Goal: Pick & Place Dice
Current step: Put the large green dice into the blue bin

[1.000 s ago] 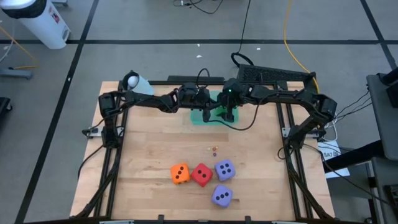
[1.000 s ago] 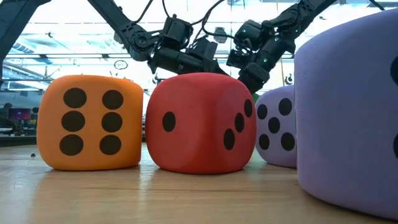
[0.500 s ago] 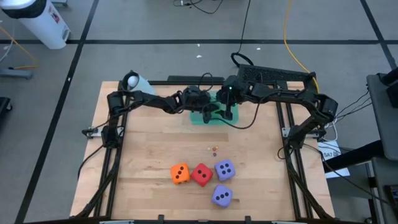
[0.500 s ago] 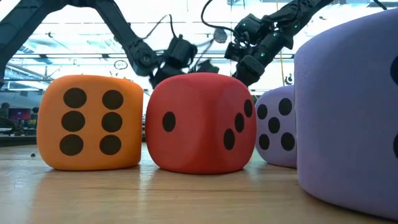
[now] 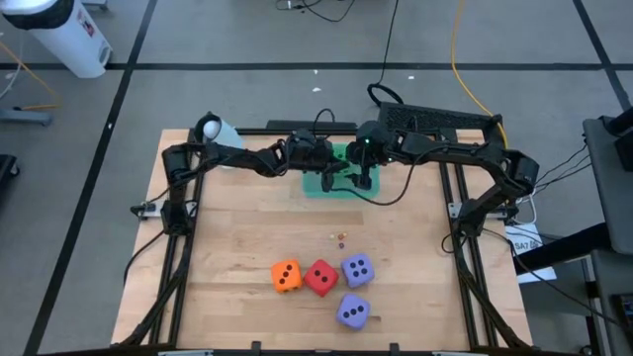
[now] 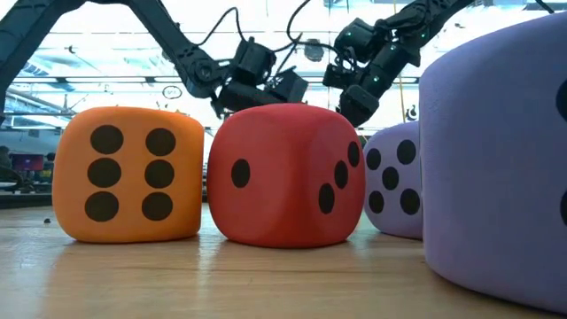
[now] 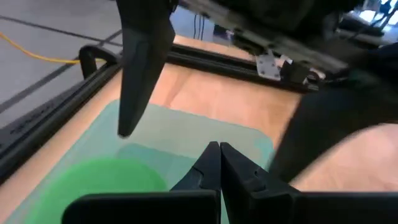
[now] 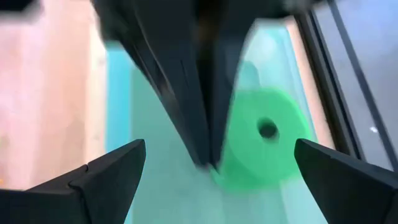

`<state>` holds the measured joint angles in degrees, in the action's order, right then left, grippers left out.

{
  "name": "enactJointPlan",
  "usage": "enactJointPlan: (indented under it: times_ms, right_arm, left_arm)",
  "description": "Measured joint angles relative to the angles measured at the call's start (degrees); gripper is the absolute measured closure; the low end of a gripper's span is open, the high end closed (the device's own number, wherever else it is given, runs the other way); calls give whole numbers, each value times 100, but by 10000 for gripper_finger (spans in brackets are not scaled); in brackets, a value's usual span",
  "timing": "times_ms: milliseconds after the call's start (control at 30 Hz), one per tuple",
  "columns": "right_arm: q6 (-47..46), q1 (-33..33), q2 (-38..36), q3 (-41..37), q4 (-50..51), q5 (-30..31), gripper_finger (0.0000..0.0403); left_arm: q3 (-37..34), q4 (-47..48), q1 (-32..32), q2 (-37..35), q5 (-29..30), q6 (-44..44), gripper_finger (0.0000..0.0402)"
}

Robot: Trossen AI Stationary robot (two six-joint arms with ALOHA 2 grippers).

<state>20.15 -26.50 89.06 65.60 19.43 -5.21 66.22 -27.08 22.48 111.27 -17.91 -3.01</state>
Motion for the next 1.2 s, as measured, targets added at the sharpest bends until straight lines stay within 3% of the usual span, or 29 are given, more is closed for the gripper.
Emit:
enactJointPlan:
  times_ms: [300, 467, 633, 800, 900, 1067, 1133, 1200]
  right_arm:
    - [-290, -11, -285, -16, 351, 227, 8]
    - [-300, -14, -628, -181, 405, 781, 10]
    - [-301, -103, -819, -470, 261, 967, 26]
    - [-250, -186, -691, -687, 59, 970, 125]
    - [-260, -297, -556, -706, 129, 943, 212]
    - [-145, -429, -352, -702, 89, 688, 371]
    - [-60, -428, -237, -704, 85, 747, 391]
    - [-60, -428, -131, -700, -30, 796, 385]
  left_arm:
    - [-349, 994, 0, -1634, 263, 794, 401]
    - [-1182, 1120, 240, -2601, 603, 861, 401]
    - [-2173, 1037, 483, -2945, 598, 442, 401]
    - [-2737, 753, 575, -2841, 617, 375, 401]
    - [-2928, 638, 582, -2824, 638, 378, 401]
    - [-3034, 753, 601, -2824, 1336, 407, 399]
    - [-3034, 804, 609, -2827, 1512, 474, 397]
    - [-3034, 863, 626, -2827, 1464, 531, 396]
